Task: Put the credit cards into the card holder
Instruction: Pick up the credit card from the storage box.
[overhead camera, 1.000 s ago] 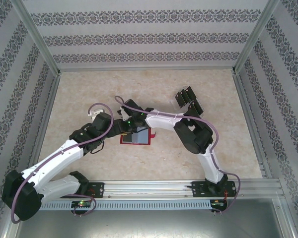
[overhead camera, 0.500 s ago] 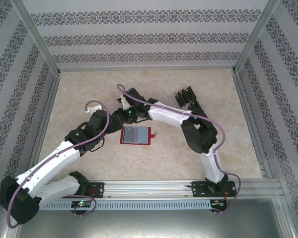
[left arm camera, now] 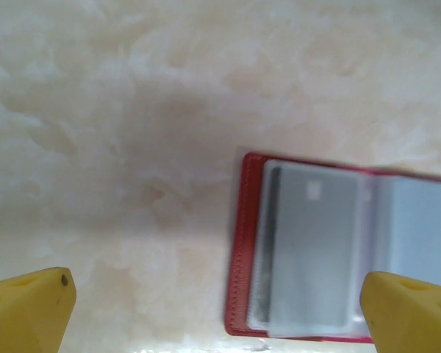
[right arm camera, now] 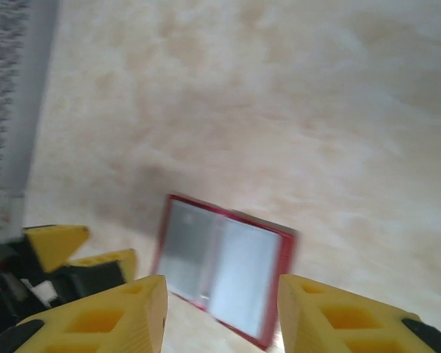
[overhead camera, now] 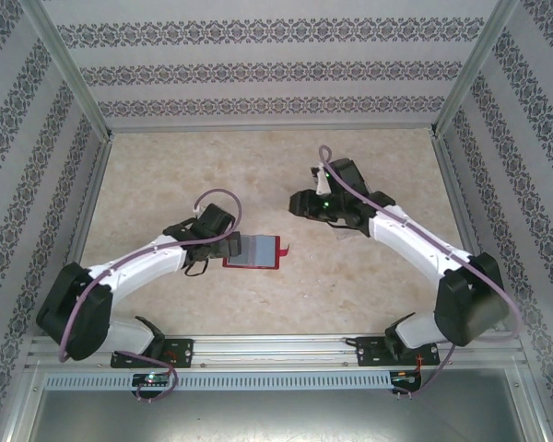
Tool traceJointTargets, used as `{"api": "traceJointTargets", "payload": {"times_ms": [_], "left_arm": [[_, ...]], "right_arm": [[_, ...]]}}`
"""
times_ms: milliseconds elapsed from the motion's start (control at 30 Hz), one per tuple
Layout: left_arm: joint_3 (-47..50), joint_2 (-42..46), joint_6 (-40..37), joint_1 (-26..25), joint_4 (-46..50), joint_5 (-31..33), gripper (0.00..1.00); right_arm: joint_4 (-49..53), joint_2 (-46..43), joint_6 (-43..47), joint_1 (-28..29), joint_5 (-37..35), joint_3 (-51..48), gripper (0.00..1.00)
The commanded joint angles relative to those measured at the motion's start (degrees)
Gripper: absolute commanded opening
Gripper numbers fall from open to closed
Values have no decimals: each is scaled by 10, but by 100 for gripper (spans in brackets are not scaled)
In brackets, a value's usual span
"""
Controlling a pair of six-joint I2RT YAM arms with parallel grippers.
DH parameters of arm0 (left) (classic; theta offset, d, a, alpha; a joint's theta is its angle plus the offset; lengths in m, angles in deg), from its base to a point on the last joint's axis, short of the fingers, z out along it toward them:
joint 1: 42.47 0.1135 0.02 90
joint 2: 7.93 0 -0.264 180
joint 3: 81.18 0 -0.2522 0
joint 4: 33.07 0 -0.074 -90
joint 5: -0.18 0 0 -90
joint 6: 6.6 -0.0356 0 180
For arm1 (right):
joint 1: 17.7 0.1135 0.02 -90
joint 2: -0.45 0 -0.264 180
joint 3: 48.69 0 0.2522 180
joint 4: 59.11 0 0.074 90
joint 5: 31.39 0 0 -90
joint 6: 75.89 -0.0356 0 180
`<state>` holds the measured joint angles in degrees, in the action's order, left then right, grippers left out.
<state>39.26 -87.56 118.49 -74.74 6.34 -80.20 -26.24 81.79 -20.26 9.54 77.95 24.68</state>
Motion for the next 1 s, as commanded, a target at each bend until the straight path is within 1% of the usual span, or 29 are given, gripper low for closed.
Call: {"api": "traceJointTargets", "payload": {"times_ms": [0, 100, 200, 333, 533, 733, 967], "left_arm": [[-29, -36, -47, 10, -13, -15, 100], [-41, -77, -60, 12, -20, -18, 100], [-49, -106, -59, 13, -16, -10, 100], [-42, -118, -49, 14, -16, -1, 100], [-17, -117, -30, 14, -23, 1, 100], [2, -105, -20, 14, -28, 4, 100], [9, -95, -18, 14, -24, 6, 100]], "right_arm": [[56, -39, 41, -27, -34, -32, 44], [57, -59, 45, -50, -23, -52, 44], [63, -65, 50, -61, -19, -58, 44], [75, -72, 57, -73, -26, -56, 44], [107, -80, 74, -98, -58, -35, 44], [147, -62, 109, -114, -123, 0, 45], [180, -12, 158, -115, -225, 39, 44]]}}
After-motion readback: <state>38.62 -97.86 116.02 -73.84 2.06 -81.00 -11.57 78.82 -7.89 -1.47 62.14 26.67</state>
